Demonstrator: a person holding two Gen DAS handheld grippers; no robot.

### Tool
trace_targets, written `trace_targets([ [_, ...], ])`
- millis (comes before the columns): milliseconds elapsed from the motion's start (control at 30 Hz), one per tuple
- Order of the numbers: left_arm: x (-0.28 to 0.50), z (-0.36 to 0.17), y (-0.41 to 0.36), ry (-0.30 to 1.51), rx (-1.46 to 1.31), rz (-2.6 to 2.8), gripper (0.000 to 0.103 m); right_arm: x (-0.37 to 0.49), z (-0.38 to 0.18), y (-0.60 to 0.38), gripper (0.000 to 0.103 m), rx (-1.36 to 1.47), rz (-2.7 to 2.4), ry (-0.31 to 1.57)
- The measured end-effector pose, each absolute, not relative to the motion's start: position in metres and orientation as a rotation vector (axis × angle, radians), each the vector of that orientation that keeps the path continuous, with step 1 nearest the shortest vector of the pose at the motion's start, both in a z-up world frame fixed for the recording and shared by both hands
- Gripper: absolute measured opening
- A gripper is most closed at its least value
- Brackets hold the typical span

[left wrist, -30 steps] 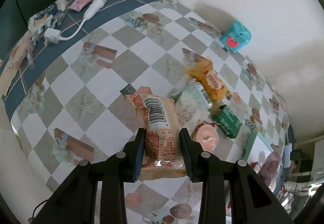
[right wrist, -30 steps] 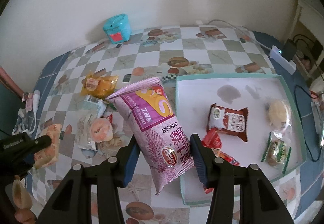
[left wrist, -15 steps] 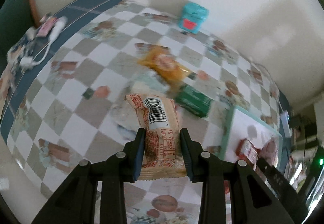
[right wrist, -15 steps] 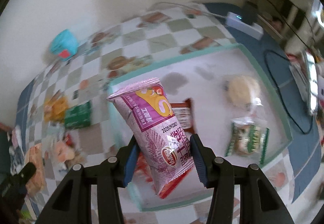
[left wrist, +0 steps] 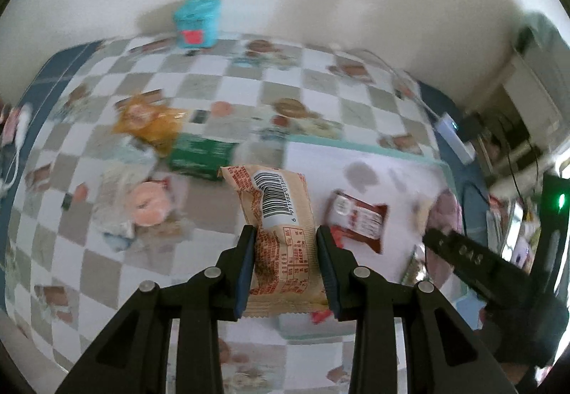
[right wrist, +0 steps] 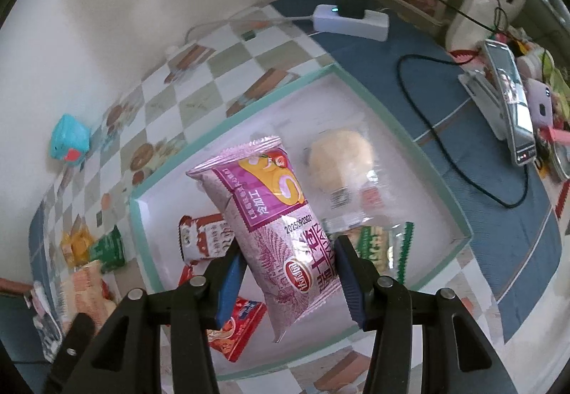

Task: Organize snacks
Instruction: 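Carry the orange bag and pink bag over the white tray with both grippers, then open both grippers to drop the orange and pink bags into the tray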

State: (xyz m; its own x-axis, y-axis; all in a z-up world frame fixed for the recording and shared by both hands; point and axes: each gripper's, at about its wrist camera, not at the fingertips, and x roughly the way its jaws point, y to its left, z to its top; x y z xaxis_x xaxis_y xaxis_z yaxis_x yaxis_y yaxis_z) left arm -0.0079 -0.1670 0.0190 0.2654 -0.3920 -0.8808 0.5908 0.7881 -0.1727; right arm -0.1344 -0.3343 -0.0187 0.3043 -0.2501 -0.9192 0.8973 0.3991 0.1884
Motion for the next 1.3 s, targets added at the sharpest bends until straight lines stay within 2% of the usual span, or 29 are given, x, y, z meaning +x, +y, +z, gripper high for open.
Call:
trace_targets([
  [500,-0.044,0.002,-0.25,1.123,0.342,-0.815,0.036,-0.167,-0.003,-0.358,0.053,0.914,-0.914,0.872],
  [800,-0.047,-0.036,-0.257,1.212,0.371,-0.824,0.036,-0.16,-0.04,-0.364,0.053,0.976,-0.873,0.969],
  [1100,-0.051,-0.033,-0.255,1.199,0.375,-0.835,0.038,-0.159,-0.041,-0.362,0.054,0.97,-0.863,0.972],
  [1133,-0.05,-0.032,-0.254,1.198,0.373,-0.834,0.039,-0.157,-0.04,-0.362,0.054,0.968,-0.863,0.972],
  [1200,-0.049,-0.032,-0.254,1.197,0.369,-0.833,0.049,-0.157,-0.04,-0.361,0.054,0.964,-0.862,0.974],
  [1233,-0.049,-0.031,-0.253,1.197,0.367,-0.834,0.059,-0.157,-0.04,-0.361,0.054,0.963,-0.859,0.974],
  [1300,-0.049,-0.029,-0.252,1.19,0.366,-0.832,0.062,-0.156,-0.04,-0.36,0.054,0.963,-0.856,0.976],
])
